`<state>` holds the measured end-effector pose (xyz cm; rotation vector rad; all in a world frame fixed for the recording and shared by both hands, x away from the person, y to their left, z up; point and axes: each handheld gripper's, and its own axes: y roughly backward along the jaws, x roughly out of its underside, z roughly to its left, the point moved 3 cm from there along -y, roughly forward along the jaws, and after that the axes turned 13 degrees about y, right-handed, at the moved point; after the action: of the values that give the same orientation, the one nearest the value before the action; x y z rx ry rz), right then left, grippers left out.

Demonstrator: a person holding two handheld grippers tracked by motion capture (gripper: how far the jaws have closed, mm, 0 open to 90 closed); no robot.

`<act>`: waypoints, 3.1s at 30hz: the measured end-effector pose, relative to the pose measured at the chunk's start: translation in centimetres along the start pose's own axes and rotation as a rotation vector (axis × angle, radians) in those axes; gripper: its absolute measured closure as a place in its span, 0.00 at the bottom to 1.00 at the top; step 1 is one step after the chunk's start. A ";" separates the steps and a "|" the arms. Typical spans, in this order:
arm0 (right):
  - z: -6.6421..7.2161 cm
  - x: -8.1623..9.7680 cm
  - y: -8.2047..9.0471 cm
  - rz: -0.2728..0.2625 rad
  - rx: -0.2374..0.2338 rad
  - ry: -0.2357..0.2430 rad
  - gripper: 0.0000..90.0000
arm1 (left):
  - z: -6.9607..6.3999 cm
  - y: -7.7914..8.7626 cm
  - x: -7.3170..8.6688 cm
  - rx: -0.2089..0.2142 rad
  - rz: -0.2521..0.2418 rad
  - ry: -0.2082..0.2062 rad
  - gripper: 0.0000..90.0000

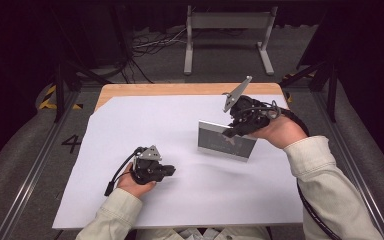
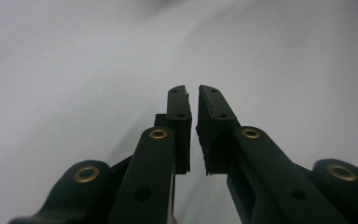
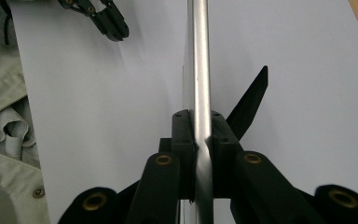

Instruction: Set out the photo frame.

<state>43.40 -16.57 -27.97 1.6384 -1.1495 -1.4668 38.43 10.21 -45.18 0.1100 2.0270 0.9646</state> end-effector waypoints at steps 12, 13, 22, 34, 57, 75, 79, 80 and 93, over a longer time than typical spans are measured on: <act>-0.4 -0.6 -1.4 -0.004 -0.093 0.063 0.93 | 0.0 -0.1 0.0 0.006 0.004 0.001 0.93; -0.5 -0.6 -1.6 -0.006 -0.103 0.079 0.93 | 0.0 -0.1 0.0 0.005 0.004 -0.001 0.93; -0.5 -0.7 -3.0 0.007 -0.144 0.118 0.93 | -0.1 -0.1 0.0 0.007 0.008 0.000 0.93; -0.5 -0.4 -4.2 0.011 -0.187 0.183 0.93 | -0.1 -0.2 0.0 0.010 0.012 -0.005 0.93; -1.8 0.8 -5.0 0.017 -0.181 0.176 0.90 | -0.2 -0.3 0.0 0.010 0.018 -0.004 0.93; -2.4 1.2 -4.1 -0.024 -0.078 0.128 0.56 | -0.1 -0.3 -0.1 0.009 0.012 0.001 0.93; -2.4 1.4 -3.4 -0.028 -0.065 0.116 0.54 | -0.1 -0.2 -0.1 0.011 0.007 0.002 0.92; -2.4 1.5 -3.2 -0.030 -0.058 0.118 0.54 | 0.0 -0.2 -0.2 0.015 0.005 0.004 0.92; -2.6 3.2 -1.0 -0.033 -0.009 0.085 0.52 | 0.3 -0.1 -0.4 0.016 -0.010 0.016 0.92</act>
<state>46.09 -19.30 -29.72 1.7041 -1.0727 -1.4070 38.88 10.16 -45.10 0.1013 2.0479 0.9463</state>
